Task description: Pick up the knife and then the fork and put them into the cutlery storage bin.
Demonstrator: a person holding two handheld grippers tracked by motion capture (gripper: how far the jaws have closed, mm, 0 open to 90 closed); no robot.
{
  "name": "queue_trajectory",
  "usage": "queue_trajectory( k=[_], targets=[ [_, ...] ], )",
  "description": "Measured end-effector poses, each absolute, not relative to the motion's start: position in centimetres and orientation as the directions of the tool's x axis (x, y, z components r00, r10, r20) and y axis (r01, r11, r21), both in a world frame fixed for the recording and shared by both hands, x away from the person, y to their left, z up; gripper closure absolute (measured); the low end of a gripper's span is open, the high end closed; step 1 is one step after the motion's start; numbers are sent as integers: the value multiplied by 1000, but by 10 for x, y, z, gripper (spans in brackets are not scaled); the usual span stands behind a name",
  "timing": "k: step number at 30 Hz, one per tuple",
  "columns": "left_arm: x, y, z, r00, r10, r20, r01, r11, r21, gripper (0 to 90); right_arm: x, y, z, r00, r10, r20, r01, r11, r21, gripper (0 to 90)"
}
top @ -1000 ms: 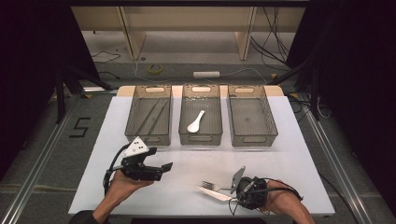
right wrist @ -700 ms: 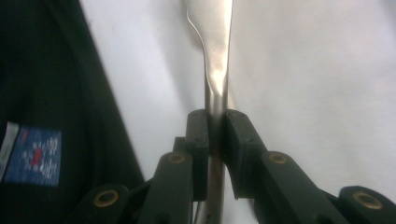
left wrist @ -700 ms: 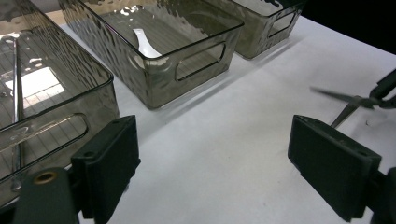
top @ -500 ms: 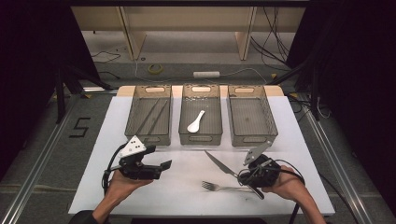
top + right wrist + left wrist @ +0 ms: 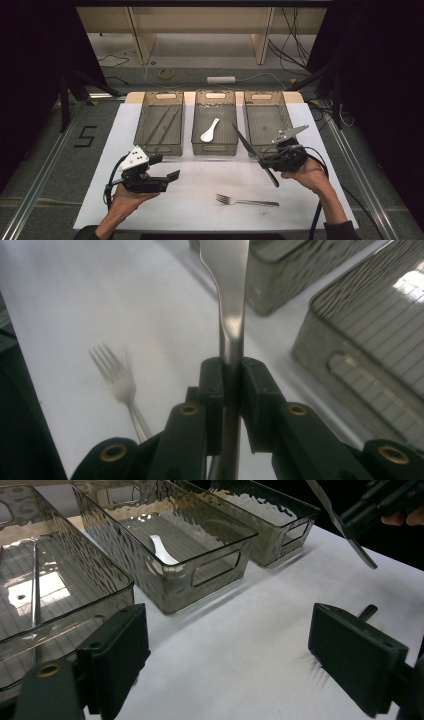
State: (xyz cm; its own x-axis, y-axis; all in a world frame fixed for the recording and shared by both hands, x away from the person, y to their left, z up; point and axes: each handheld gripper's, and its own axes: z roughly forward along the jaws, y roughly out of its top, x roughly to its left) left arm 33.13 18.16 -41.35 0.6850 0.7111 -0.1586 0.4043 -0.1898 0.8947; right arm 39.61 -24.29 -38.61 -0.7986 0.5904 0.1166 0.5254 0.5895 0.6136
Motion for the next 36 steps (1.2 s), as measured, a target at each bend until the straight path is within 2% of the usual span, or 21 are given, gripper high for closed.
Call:
queue_trajectory(
  k=[27, 36],
  targets=[
    [328, 187, -413, 670, 724, -163, 398, -165, 903, 158, 481, -248, -346, -658, 736, 160, 587, 368, 721, 809],
    [328, 188, -413, 673, 722, -161, 392, -164, 905, 158, 504, -254, -349, -590, 785, 186, 620, 293, 728, 809]
  ],
)
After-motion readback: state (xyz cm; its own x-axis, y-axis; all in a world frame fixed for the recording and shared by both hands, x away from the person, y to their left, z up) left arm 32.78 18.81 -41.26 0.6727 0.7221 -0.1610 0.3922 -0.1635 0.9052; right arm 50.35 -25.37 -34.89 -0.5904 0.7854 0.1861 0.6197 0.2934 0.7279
